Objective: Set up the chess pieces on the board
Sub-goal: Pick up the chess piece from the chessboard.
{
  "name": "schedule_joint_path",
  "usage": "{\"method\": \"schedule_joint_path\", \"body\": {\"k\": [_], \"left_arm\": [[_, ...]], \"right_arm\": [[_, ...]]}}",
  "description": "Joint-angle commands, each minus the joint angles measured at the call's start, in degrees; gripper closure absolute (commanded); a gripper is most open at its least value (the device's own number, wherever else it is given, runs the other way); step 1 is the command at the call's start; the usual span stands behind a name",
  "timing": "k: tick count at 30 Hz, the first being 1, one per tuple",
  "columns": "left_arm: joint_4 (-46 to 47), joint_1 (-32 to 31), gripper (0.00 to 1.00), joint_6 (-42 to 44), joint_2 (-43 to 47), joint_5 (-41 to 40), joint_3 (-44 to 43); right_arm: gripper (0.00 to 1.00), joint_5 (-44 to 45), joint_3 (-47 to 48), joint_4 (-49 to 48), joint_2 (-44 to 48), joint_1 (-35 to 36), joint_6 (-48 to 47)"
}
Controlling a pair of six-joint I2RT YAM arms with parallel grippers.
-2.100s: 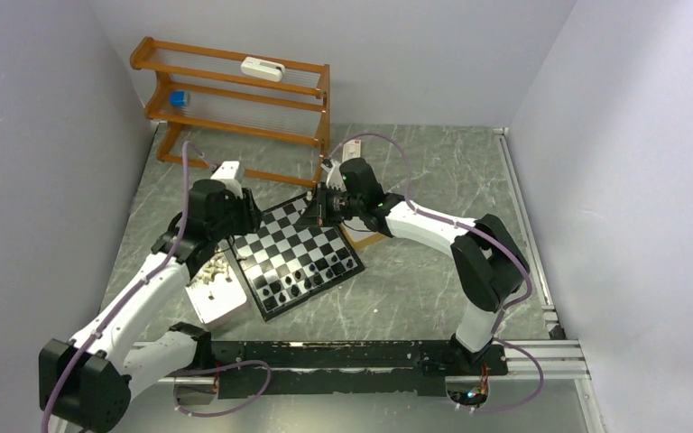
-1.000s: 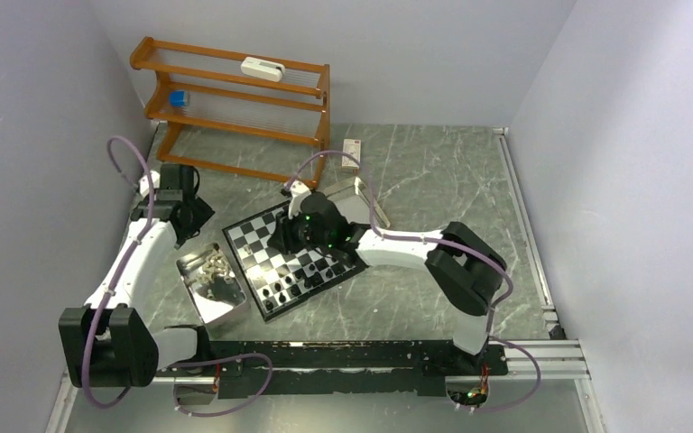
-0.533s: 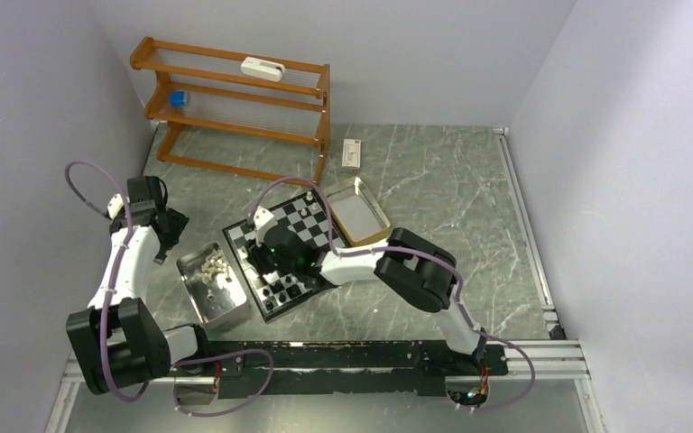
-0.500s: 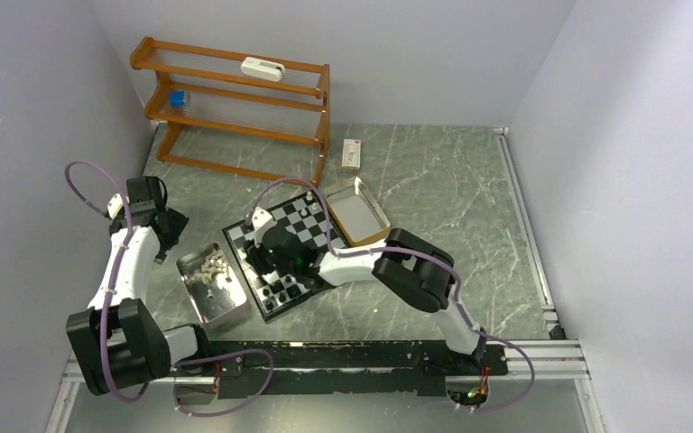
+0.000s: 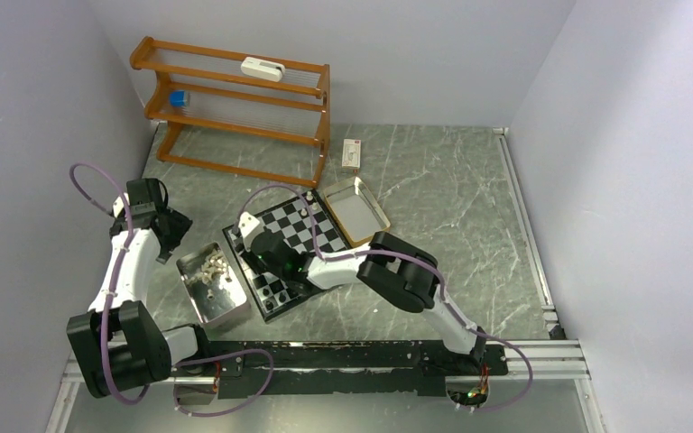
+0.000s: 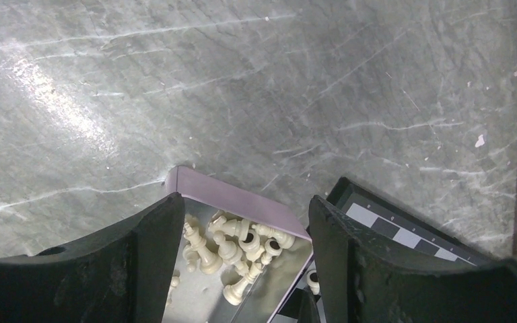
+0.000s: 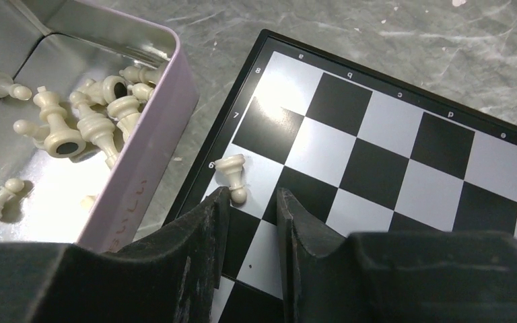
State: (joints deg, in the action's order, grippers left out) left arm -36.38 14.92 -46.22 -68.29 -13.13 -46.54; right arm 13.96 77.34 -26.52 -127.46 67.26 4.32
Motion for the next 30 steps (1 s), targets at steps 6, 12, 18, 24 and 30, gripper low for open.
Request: {"method": "schedule_joint_path", "body": {"k": [6, 12, 18, 24, 30], "left_arm": [[0.0, 0.6, 0.30, 2.6, 1.8, 2.5, 0.1], [0.3, 0.6, 0.33, 4.0, 2.4, 3.4, 1.0], [3.9, 0.3, 0.34, 10.8, 4.6, 7.8, 3.0], [12.4, -1.3, 0.34, 19.3, 8.2, 18.3, 5.8], [14.6, -4.3, 0.36, 25.2, 10.5, 21.5, 5.1]], "right_arm": [[0.73, 0.8, 0.4, -2.4, -2.8, 1.1, -5.7], [0.88, 2.4, 0.6, -2.8, -3.2, 1.1, -5.5], [1.00, 0.5, 0.1, 2.2, 2.2, 0.1, 1.4], [1.00, -11.9, 2.2, 18.1, 10.2, -6.7, 13.3], [1.00, -23.1, 14.3, 44.7, 10.9, -12.7, 15.3]]}}
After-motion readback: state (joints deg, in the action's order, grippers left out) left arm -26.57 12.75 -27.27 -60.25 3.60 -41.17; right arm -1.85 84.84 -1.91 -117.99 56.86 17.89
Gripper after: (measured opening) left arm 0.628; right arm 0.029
